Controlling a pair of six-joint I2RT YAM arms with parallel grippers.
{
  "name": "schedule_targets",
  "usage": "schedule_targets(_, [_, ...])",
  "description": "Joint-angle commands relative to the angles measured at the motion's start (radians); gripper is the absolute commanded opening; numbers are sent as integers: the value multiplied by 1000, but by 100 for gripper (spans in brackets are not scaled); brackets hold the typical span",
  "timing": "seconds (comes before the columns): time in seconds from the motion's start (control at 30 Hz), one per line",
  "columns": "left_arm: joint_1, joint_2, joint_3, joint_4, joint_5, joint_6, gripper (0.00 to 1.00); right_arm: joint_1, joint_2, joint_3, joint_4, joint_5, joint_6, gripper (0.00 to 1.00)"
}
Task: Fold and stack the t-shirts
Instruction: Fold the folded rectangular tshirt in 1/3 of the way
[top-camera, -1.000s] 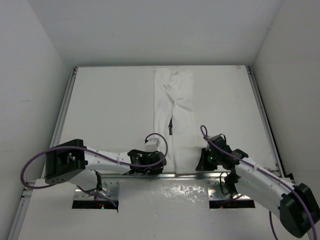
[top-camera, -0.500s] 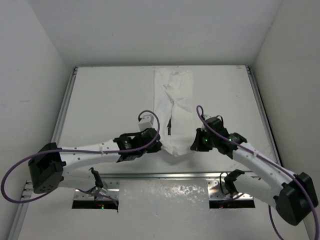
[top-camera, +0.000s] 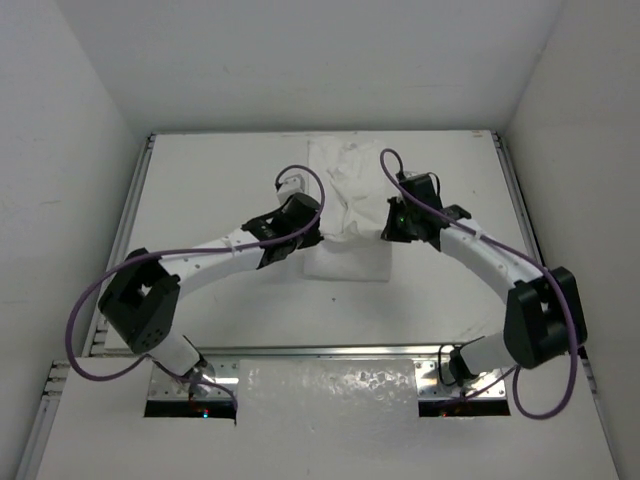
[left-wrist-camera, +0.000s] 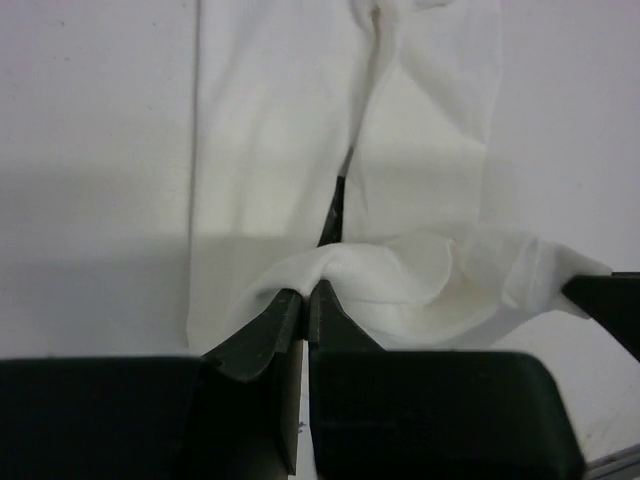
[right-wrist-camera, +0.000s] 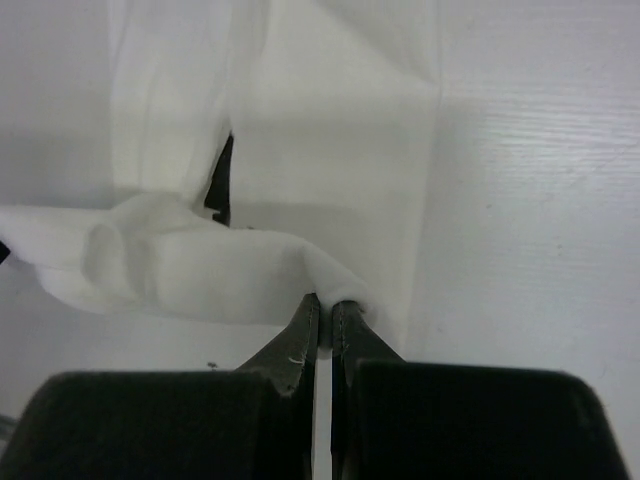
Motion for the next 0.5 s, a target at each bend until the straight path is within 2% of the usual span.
schedule_targets(0.0, [77,59,88,74,41,61,0,-32,115,146,44,7,-72,0])
schedule_targets(0.47, [221,326,323,108,203,152,1,-84,541,552,-43,-13,-167,0])
